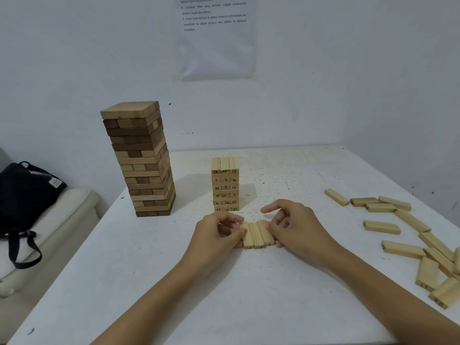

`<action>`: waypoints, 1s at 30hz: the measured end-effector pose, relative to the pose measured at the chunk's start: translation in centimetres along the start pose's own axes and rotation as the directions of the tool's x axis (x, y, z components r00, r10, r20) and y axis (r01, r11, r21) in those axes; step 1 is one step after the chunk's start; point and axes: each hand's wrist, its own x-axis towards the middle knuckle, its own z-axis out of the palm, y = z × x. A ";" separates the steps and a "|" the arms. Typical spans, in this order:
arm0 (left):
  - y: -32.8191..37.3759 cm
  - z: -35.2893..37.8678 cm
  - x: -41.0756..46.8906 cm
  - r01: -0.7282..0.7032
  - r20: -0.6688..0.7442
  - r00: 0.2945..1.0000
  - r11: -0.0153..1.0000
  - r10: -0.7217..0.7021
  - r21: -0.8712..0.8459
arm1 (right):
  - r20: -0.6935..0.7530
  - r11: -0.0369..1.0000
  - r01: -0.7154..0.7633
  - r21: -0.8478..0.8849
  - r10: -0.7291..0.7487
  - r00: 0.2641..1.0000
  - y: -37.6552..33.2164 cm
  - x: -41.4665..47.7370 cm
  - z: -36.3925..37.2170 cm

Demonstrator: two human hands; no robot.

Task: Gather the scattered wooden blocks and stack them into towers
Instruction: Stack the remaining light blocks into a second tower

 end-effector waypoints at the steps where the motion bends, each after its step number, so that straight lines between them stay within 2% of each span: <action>1: 0.0 0.0 0.0 -0.004 -0.001 1.000 1.000 0.004 -0.012 | 0.017 1.000 0.001 -0.010 -0.001 1.000 -0.1 -0.1 0.0; 3: -0.1 0.0 -0.1 -0.011 -0.008 1.000 1.000 0.010 -0.022 | 0.079 1.000 0.011 -0.019 -0.010 0.997 -0.4 -0.5 0.0; 6: -0.2 0.0 -0.1 -0.025 -0.016 1.000 1.000 0.025 -0.011 | 0.186 0.986 0.083 -0.142 -0.056 0.981 -0.8 -1.2 0.3; 10: -0.4 -0.3 -0.1 -0.049 -0.033 0.998 0.998 0.050 0.035 | 0.171 0.957 0.185 -0.223 -0.149 0.974 -0.9 -1.6 0.8; 18: -0.4 -0.4 -0.1 -0.041 -0.009 0.999 0.994 0.042 0.104 | 0.262 0.964 0.197 -0.176 -0.147 0.954 -0.6 -0.9 -0.4; 22: -0.1 -0.4 -0.6 -0.023 -0.019 1.000 0.995 0.025 0.093 | 0.303 0.944 0.216 -0.251 -0.135 0.943 -0.6 -0.8 -1.1; 30: 0.2 0.2 -1.1 -0.006 -0.006 1.000 0.998 0.006 0.056 | 0.254 0.968 0.129 -0.216 -0.072 0.965 -0.5 -0.8 -1.7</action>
